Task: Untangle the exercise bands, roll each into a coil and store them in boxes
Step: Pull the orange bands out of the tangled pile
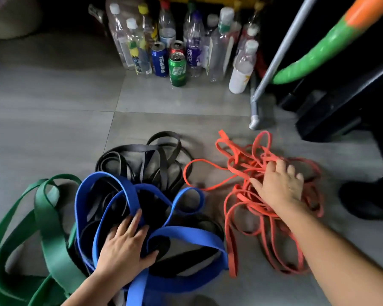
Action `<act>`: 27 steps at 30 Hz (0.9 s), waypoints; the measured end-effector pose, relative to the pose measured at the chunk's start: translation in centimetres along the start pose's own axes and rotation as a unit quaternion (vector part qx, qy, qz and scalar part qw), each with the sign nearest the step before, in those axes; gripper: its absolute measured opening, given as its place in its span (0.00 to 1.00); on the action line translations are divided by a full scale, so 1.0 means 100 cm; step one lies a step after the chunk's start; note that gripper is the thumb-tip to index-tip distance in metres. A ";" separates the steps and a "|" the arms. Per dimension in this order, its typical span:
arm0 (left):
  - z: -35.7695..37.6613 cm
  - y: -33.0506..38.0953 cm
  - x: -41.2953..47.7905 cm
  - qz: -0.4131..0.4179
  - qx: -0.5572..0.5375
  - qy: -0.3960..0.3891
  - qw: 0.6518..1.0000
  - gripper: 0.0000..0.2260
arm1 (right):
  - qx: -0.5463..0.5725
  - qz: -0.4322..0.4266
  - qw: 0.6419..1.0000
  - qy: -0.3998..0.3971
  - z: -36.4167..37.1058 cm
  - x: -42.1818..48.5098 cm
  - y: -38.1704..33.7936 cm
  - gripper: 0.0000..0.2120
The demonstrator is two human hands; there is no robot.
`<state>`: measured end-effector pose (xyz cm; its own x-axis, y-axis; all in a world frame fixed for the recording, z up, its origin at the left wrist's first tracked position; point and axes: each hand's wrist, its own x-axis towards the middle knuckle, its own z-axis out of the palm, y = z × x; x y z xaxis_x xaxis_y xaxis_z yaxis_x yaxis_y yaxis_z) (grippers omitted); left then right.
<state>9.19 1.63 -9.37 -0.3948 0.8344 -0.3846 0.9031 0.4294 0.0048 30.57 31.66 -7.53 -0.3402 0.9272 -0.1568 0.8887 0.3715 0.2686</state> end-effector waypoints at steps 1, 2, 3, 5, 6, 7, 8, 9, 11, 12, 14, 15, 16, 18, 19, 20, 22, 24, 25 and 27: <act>0.000 0.001 0.000 0.001 0.001 0.000 1.000 0.30 | -0.003 -0.023 1.000 0.018 -0.001 -0.007 -0.010 0.42; 0.000 0.002 0.000 0.001 0.002 -0.001 1.000 0.30 | 0.005 -0.062 0.998 0.012 0.000 -0.012 -0.022 0.48; -0.001 0.004 -0.001 -0.001 0.002 -0.002 1.000 0.30 | 0.020 -0.115 0.993 -0.009 0.002 -0.017 -0.033 0.52; -0.001 0.005 -0.001 -0.006 -0.003 0.000 1.000 0.30 | 0.022 -0.229 0.969 -0.089 0.009 -0.025 -0.056 0.53; 0.000 0.004 -0.001 -0.006 -0.006 0.001 1.000 0.30 | -0.003 -0.266 0.955 -0.132 0.013 -0.026 -0.066 0.53; 0.001 0.004 -0.001 -0.005 -0.008 0.003 1.000 0.30 | -0.037 -0.286 0.943 -0.166 0.017 -0.027 -0.073 0.52; 0.002 0.003 -0.001 -0.004 -0.009 0.007 1.000 0.30 | -0.071 -0.289 0.936 -0.188 0.019 -0.026 -0.077 0.51; 0.003 0.002 -0.001 -0.003 -0.008 0.012 1.000 0.30 | -0.094 -0.285 0.934 -0.195 0.022 -0.025 -0.079 0.50; 0.002 -0.002 -0.002 -0.004 -0.014 0.018 1.000 0.29 | -0.112 -0.279 0.938 -0.172 0.026 -0.021 -0.074 0.49; 0.002 -0.002 -0.003 -0.005 -0.019 0.017 1.000 0.29 | -0.117 -0.284 0.939 -0.156 0.028 -0.020 -0.067 0.48; 0.003 -0.003 -0.004 -0.004 -0.031 0.016 0.999 0.28 | -0.116 -0.298 0.939 -0.125 0.033 -0.019 -0.049 0.43; 0.003 -0.004 -0.004 -0.004 -0.041 0.017 0.999 0.28 | -0.112 -0.301 0.940 -0.112 0.035 -0.019 -0.039 0.40; 0.003 -0.004 -0.004 -0.008 -0.050 0.014 0.999 0.28 | -0.111 -0.299 0.942 -0.102 0.037 -0.019 -0.030 0.36; 0.002 -0.006 -0.006 -0.009 -0.053 0.014 0.998 0.29 | -0.121 -0.286 0.946 -0.093 0.038 -0.021 -0.014 0.27; 0.002 -0.006 -0.007 -0.004 -0.054 0.018 0.998 0.29 | -0.134 -0.272 0.949 -0.089 0.039 -0.023 -0.004 0.22; 0.002 -0.007 -0.008 0.000 -0.060 0.022 0.998 0.29 | -0.149 -0.249 0.953 -0.088 0.039 -0.024 0.007 0.19; 0.004 -0.009 -0.009 -0.002 -0.081 0.010 0.997 0.31 | -0.179 -0.182 0.962 -0.101 0.037 -0.027 0.032 0.18; 0.008 -0.010 -0.009 -0.003 -0.090 -0.001 0.996 0.32 | -0.215 -0.112 0.961 -0.131 0.034 -0.028 0.056 0.20; 0.009 -0.010 -0.009 -0.002 -0.093 -0.005 0.996 0.32 | -0.230 -0.081 0.959 -0.146 0.031 -0.028 0.065 0.20; 0.006 -0.008 -0.007 0.006 -0.100 -0.016 0.995 0.33 | -0.219 -0.032 0.958 -0.181 0.024 -0.027 0.064 0.19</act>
<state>8.83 0.52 -9.63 -0.3752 0.8304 -0.4119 0.8554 0.4813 0.1914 37.92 31.39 -7.72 -0.1905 0.8541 -0.4839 0.6284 0.4848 0.6083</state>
